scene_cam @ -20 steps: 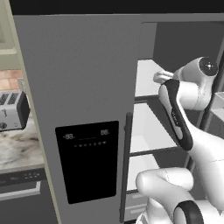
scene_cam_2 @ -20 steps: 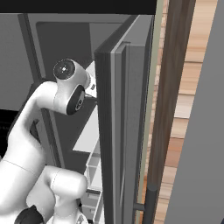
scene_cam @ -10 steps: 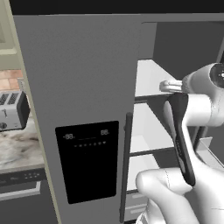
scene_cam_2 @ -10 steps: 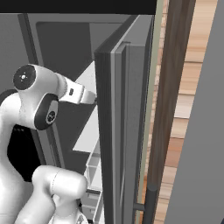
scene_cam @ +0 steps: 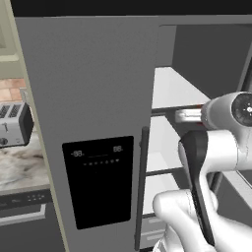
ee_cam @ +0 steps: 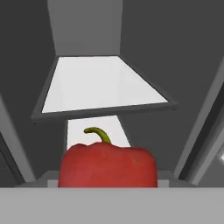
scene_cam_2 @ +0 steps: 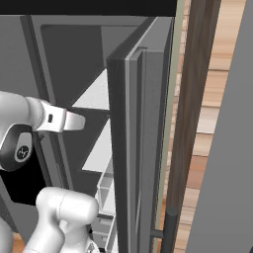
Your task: Place the cold items (bell pepper and tangerine) from the fridge in one tupperware on the dining counter. Place the warm items (kebab skewer and hot dog) in the stove area in another tupperware.
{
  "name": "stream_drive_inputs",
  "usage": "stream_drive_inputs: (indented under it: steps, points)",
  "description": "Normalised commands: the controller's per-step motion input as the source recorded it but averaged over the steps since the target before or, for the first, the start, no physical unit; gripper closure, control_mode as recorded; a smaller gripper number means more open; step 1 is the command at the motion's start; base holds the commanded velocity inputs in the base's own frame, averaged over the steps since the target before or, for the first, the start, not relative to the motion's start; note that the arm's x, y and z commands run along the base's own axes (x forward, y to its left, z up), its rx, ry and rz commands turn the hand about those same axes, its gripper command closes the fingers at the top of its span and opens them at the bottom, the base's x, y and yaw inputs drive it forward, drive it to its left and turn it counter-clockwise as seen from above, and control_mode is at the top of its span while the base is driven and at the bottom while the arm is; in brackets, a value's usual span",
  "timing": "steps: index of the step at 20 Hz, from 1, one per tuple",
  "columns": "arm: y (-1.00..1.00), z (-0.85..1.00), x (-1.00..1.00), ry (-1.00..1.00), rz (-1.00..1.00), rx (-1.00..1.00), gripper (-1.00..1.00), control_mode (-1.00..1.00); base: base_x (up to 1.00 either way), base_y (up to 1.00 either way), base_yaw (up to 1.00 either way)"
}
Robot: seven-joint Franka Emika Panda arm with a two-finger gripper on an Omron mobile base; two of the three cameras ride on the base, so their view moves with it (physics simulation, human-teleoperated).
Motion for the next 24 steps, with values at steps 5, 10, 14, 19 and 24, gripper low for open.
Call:
stream_drive_inputs:
  steps: [5, 10, 14, 19, 24]
  points:
    - [0.07, -0.05, -0.27, 0.0, 0.01, 0.0, 1.0, 1.0, -0.26, 0.1, 0.0]
    - [0.0, 0.0, 0.0, 0.0, 0.0, 0.0, 1.0, 1.0, -0.68, 0.68, -0.09]
    - [0.0, 0.0, 0.0, 0.0, 0.0, 0.0, 1.0, 1.0, -0.59, 0.8, -0.48]
    - [0.0, 0.0, 0.0, 0.0, 0.0, 0.0, 1.0, 1.0, -0.65, 0.35, -0.6]
    - [0.0, 0.0, 0.0, 0.0, 0.0, 0.0, 1.0, 1.0, -0.98, 0.12, -0.58]
